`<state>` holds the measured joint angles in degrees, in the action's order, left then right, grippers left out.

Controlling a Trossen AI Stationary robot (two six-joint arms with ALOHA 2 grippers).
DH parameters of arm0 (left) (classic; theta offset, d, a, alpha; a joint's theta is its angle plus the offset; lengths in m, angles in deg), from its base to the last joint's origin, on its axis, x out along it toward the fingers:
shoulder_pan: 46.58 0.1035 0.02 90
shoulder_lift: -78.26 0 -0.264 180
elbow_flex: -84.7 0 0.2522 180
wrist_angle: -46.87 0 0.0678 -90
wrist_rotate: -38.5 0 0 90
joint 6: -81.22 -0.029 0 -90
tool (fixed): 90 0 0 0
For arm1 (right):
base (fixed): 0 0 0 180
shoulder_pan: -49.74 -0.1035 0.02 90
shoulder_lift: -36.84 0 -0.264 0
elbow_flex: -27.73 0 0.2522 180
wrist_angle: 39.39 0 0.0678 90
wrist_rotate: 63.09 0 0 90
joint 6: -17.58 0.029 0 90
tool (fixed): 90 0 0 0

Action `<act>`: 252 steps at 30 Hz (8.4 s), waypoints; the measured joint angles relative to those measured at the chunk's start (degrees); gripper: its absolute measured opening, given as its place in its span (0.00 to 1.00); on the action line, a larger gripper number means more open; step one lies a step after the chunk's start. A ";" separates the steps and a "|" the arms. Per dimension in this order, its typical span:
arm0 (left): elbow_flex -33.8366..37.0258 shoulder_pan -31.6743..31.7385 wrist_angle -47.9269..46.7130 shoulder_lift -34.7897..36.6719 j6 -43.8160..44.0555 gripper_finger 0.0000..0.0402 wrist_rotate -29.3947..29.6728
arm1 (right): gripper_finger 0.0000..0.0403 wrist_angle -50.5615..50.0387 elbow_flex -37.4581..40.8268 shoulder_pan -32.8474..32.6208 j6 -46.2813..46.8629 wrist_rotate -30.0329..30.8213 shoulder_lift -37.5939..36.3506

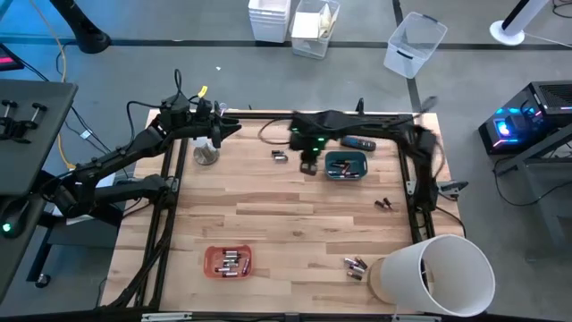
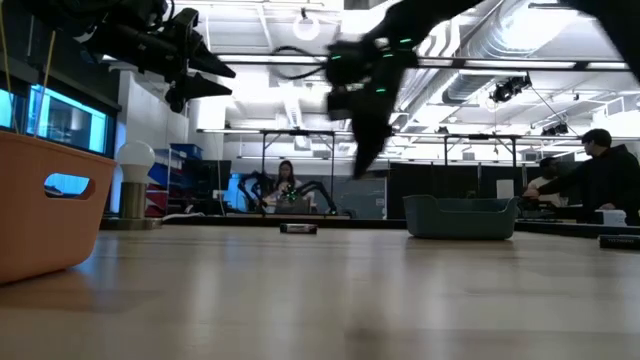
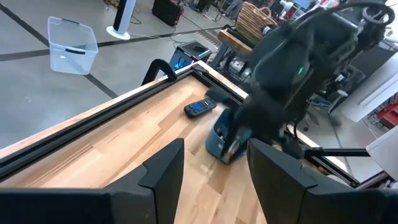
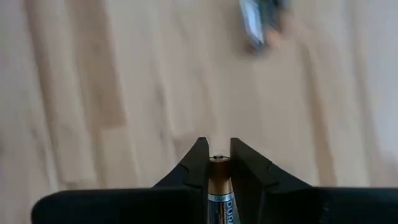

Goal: Sort batteries
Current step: Put the black battery into the blue bin

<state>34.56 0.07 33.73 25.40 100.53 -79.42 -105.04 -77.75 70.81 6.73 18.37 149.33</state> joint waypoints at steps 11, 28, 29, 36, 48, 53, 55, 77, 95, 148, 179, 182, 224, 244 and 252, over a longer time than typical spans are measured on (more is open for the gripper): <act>0.00 0.00 0.02 0.00 0.83 0.42 0.00 | 0.01 10.78 34.35 -2.16 20.50 8.70 -26.46; 0.00 -0.04 0.04 0.00 1.57 0.42 0.00 | 0.15 0.73 26.17 -11.19 32.70 5.96 -28.22; 0.00 -0.04 0.04 0.00 1.57 0.42 -0.01 | 0.19 0.57 26.35 -13.21 34.86 4.98 -28.25; 0.00 -0.04 0.06 0.00 1.55 0.42 -0.03 | 0.36 0.55 31.06 -31.11 56.53 -3.78 -26.81; 0.00 -0.07 0.06 0.00 1.11 0.42 -0.24 | 0.38 3.28 34.52 -46.75 81.75 -15.94 -19.67; 0.00 -0.07 0.06 0.00 1.32 0.42 -0.25 | 0.38 6.52 34.53 -48.66 83.06 -16.46 -16.24; 0.00 -0.07 0.06 0.00 1.12 0.42 -0.24 | 0.38 6.44 34.53 -48.73 83.52 -15.13 -14.97; 0.00 -0.09 -2.56 0.00 1.09 0.42 0.00 | 0.26 7.54 34.18 -51.39 85.42 -14.47 -6.72; 0.00 -0.09 -2.53 -1.03 1.36 0.42 0.04 | 0.59 7.67 34.56 -50.08 83.70 -11.86 -13.13; 0.00 -0.24 -2.54 -3.41 1.03 0.42 0.00 | 0.13 11.49 40.87 -52.90 106.22 -11.29 -13.08; -6.99 -3.43 1.29 -3.39 7.31 0.42 -7.00 | 0.15 7.16 37.09 -10.16 66.94 30.01 -27.09; -6.45 -7.16 2.53 -3.39 5.68 0.42 -6.41 | 0.24 7.64 37.09 -7.37 64.68 28.14 -27.04; 10.05 -13.73 41.66 -3.61 17.03 0.00 9.35 | 0.33 8.54 -23.98 -0.01 25.47 7.74 25.43; 10.05 -13.73 42.53 -3.61 18.60 0.00 6.41 | 0.21 1.42 -23.98 -1.41 35.56 9.56 26.28; 10.05 -13.70 42.55 -3.61 19.09 0.00 5.96 | 0.07 -1.41 -23.89 -2.25 30.17 12.37 25.85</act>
<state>44.61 -13.63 76.28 21.79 119.62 -73.46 -106.46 -101.64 68.56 36.90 30.74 175.19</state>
